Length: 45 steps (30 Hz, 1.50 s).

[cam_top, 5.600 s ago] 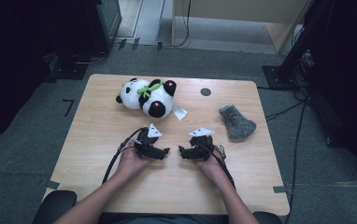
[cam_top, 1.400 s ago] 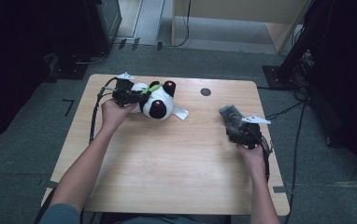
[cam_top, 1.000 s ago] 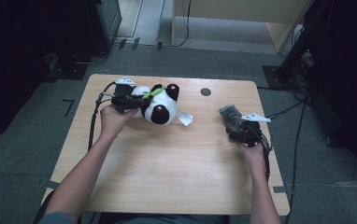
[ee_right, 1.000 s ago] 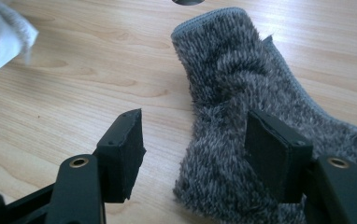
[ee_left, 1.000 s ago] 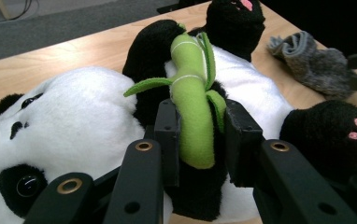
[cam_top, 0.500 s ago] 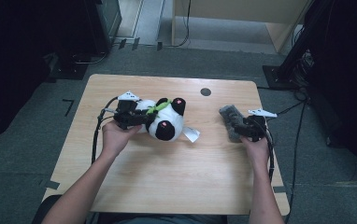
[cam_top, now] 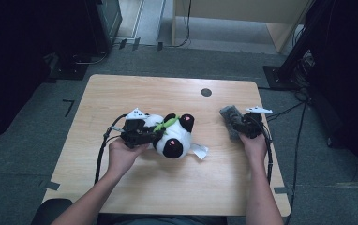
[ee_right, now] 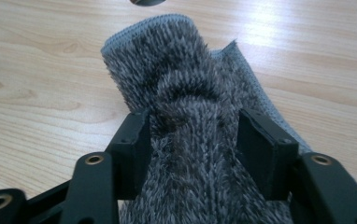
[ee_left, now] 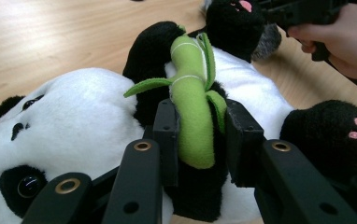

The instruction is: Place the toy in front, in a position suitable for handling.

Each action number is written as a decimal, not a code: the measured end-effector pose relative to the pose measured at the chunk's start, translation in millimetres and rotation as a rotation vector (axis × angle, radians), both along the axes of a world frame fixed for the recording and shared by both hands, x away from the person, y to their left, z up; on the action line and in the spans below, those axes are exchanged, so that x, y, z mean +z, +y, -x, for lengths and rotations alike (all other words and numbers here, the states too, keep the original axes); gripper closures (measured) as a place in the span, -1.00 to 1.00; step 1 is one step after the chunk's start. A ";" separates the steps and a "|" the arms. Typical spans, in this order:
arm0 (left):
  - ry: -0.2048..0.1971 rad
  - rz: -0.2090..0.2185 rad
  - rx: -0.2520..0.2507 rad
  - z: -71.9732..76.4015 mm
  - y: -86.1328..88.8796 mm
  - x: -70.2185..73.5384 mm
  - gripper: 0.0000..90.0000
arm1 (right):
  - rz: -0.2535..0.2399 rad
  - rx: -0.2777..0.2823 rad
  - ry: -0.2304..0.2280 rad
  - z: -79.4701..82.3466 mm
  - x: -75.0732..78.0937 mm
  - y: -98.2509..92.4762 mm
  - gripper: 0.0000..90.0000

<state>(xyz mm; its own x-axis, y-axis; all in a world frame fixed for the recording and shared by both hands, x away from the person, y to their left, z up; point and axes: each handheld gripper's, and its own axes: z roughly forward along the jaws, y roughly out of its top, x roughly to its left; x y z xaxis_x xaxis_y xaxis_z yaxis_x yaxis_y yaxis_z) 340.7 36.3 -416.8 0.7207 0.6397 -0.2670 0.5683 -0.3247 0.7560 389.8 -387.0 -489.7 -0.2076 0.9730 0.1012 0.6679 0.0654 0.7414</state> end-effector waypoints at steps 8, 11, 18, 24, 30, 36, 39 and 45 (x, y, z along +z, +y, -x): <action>-0.017 -0.019 -0.019 3.7 -10.7 -11.9 0.54 | 0.027 0.014 0.029 -5.6 -7.1 1.6 0.25; -0.023 -0.010 -0.020 3.5 -10.2 -14.2 0.52 | 0.030 0.016 0.050 -8.8 -12.5 1.3 0.42; -0.039 0.012 -0.004 1.6 -14.4 -16.7 0.54 | 0.012 0.003 0.067 -9.3 -12.3 -0.4 0.68; -0.055 -0.002 -0.023 2.1 -11.8 -16.0 0.39 | -0.015 -0.017 0.078 -7.5 -6.1 -3.7 0.74; -0.056 0.031 -0.055 -0.8 -2.6 -9.8 -0.01 | -0.050 -0.029 0.056 -2.5 6.4 -6.9 0.75; -0.080 0.036 -0.083 -3.7 7.3 -4.2 -0.19 | -0.057 -0.001 0.045 1.7 21.0 0.5 0.75; -0.107 0.013 -0.069 -4.9 15.9 -0.7 -0.26 | -0.037 0.038 0.024 7.3 34.3 10.5 0.75; -0.098 0.007 -0.055 -11.2 34.2 -1.3 -0.30 | -0.058 0.069 0.024 11.9 50.2 24.0 0.74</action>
